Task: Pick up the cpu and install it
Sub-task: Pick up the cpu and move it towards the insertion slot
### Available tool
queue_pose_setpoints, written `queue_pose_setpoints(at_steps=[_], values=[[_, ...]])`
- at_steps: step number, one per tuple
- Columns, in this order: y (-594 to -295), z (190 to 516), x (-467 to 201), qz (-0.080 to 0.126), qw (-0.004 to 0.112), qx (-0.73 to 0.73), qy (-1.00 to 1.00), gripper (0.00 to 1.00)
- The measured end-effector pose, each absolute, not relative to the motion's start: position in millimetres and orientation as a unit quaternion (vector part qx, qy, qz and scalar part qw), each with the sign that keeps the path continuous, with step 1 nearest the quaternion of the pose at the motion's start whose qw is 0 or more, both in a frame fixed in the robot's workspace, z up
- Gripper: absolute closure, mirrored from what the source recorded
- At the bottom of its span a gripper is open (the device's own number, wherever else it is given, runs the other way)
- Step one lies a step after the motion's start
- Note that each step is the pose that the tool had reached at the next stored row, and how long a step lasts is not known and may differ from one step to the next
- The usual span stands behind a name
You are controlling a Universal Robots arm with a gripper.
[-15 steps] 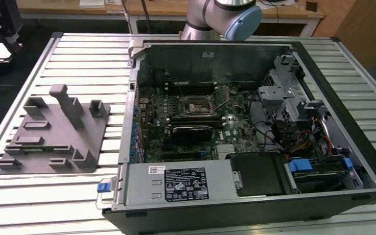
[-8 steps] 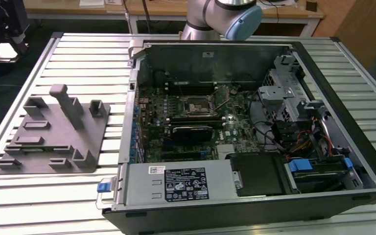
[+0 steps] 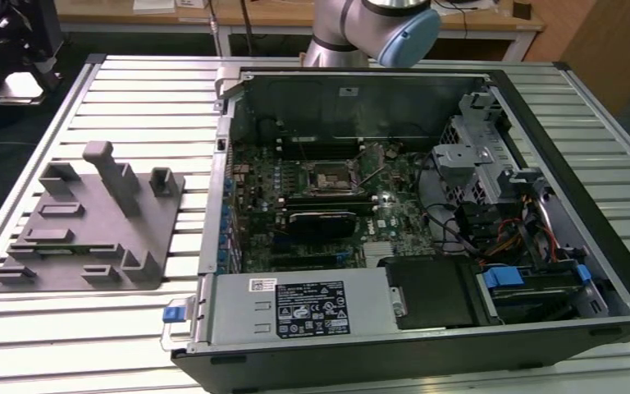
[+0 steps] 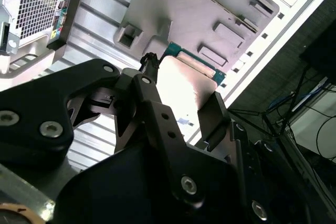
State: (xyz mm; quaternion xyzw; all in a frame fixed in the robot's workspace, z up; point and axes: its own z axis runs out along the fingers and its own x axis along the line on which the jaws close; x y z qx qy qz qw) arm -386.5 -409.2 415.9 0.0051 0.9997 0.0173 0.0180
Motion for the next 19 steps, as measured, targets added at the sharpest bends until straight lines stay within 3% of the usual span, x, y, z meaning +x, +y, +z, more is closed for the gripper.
queue_pose_setpoints(at_steps=[19], values=[[-409, 416, -356, 0.017, 0.018, 0.005, 1.000, 0.45]])
